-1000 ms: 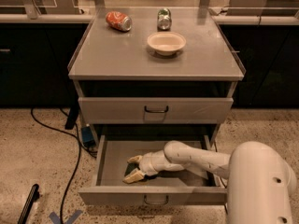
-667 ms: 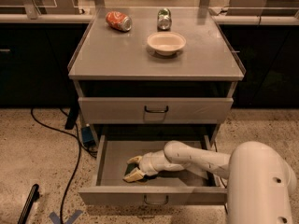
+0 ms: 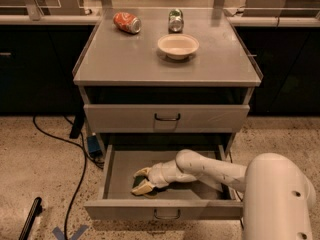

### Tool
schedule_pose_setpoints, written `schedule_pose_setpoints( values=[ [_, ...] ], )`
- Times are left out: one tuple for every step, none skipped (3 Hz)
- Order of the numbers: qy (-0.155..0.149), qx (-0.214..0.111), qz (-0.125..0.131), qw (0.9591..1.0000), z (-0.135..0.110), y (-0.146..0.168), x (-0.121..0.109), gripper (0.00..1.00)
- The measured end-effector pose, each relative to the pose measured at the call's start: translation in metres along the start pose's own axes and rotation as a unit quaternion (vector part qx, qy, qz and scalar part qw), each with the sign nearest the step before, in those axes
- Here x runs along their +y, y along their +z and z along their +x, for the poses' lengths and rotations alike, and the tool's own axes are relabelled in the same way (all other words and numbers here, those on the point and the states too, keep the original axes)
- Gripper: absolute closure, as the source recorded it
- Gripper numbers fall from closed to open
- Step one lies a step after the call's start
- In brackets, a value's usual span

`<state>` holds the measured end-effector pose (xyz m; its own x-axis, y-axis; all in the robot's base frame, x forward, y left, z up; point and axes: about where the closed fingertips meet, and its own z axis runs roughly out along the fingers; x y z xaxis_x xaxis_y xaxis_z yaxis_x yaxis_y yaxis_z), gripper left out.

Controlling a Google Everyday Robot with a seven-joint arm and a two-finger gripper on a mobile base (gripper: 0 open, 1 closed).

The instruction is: Pick sponge from middle drawer and place on counter

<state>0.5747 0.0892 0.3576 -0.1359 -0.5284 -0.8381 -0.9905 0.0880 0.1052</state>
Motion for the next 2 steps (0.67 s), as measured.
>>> schedule_pose_setpoints(
  values=[
    [-0.036,-0.034,-0.034,0.9982,-0.036,-0.024,0.016,1.0],
    [-0.059,-0.05,-0.048,0.9958,-0.071,-0.065,0.038,1.0]
  ],
)
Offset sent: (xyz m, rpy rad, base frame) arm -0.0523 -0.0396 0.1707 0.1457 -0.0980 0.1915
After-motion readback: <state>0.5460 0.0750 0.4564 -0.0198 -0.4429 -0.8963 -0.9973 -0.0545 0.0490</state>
